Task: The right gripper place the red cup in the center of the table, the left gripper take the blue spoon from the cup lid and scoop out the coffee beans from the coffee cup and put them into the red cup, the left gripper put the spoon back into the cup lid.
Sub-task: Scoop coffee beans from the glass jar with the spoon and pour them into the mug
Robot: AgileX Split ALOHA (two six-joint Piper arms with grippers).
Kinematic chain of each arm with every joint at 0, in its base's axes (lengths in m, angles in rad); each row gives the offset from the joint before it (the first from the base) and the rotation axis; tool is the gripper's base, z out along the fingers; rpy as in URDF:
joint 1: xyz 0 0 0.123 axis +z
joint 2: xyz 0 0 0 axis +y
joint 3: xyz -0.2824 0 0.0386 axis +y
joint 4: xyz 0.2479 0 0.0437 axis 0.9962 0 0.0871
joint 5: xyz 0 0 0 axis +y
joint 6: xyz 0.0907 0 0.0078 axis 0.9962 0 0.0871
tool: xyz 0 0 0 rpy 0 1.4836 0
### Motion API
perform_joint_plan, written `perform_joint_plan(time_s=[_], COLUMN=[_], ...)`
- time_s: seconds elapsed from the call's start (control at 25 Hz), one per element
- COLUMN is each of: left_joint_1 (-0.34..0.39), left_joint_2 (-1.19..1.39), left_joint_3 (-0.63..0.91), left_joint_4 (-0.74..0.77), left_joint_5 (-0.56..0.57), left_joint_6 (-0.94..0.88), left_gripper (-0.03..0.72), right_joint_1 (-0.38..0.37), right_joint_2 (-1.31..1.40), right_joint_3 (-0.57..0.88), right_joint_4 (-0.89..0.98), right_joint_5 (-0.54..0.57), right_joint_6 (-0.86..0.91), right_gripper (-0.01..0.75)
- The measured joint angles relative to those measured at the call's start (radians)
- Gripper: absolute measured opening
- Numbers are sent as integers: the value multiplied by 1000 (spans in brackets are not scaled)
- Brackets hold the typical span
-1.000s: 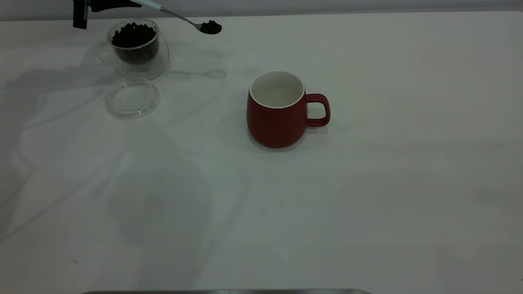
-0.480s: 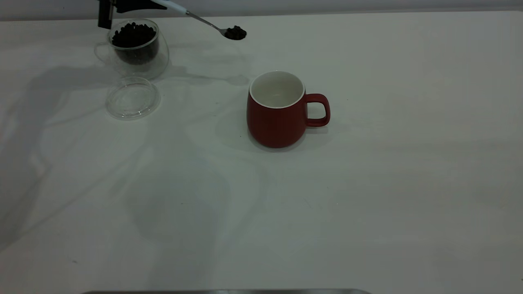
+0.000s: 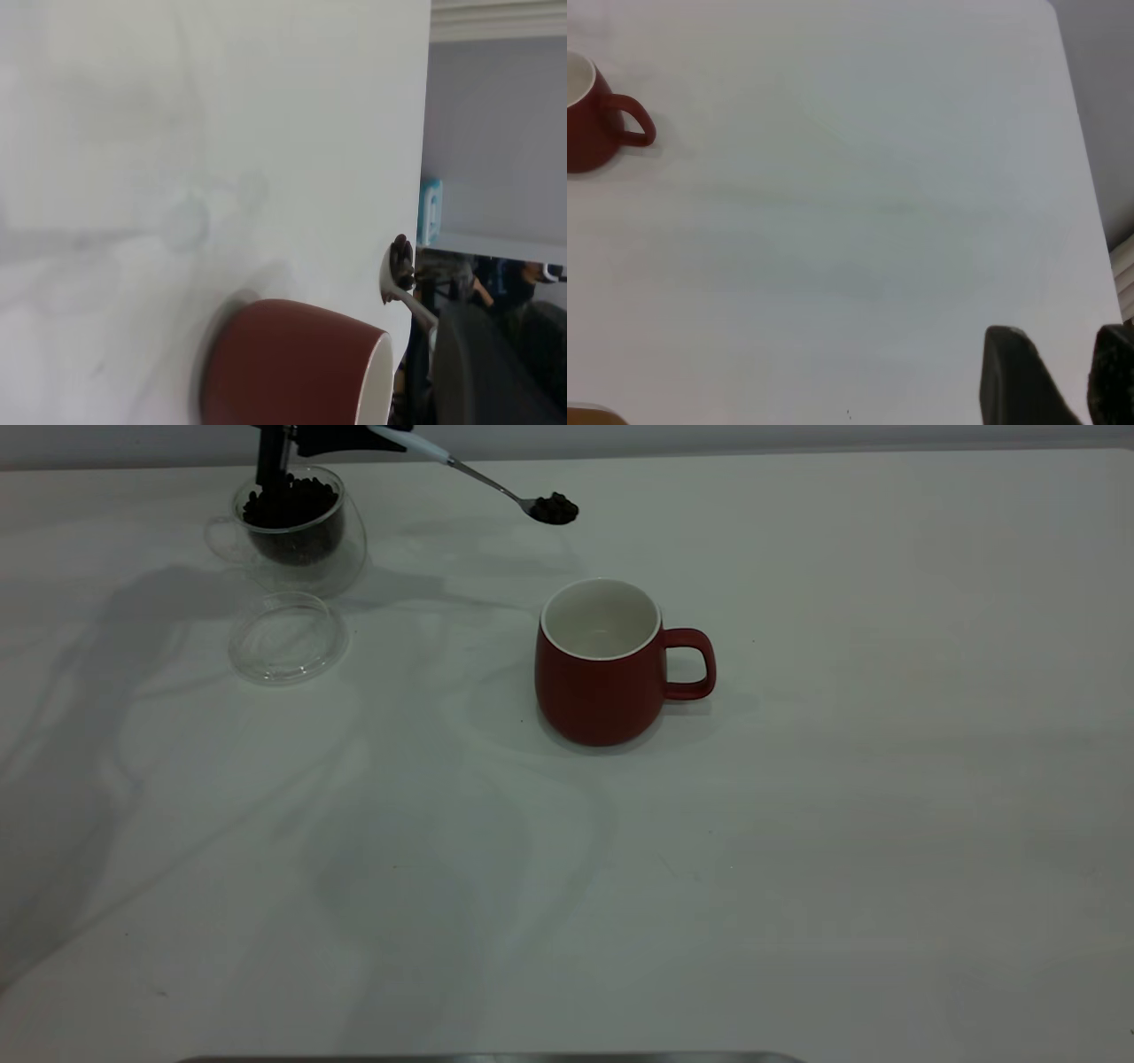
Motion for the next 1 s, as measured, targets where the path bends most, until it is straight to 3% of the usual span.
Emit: perform_joint_plan(time_s=[1.0], left_joint_1=[-74], left_joint_2=[-60], left_joint_3=[0], left_joint_4=[76], left_joint_5=[0], left_joint_6=[-5], left_gripper=[122], right_joint_1=[0], right_joint_2=[0], right_joint_3=[0], right_joint_4=[0], right_joint_5=[0], right_joint_6=[0], right_gripper=[239])
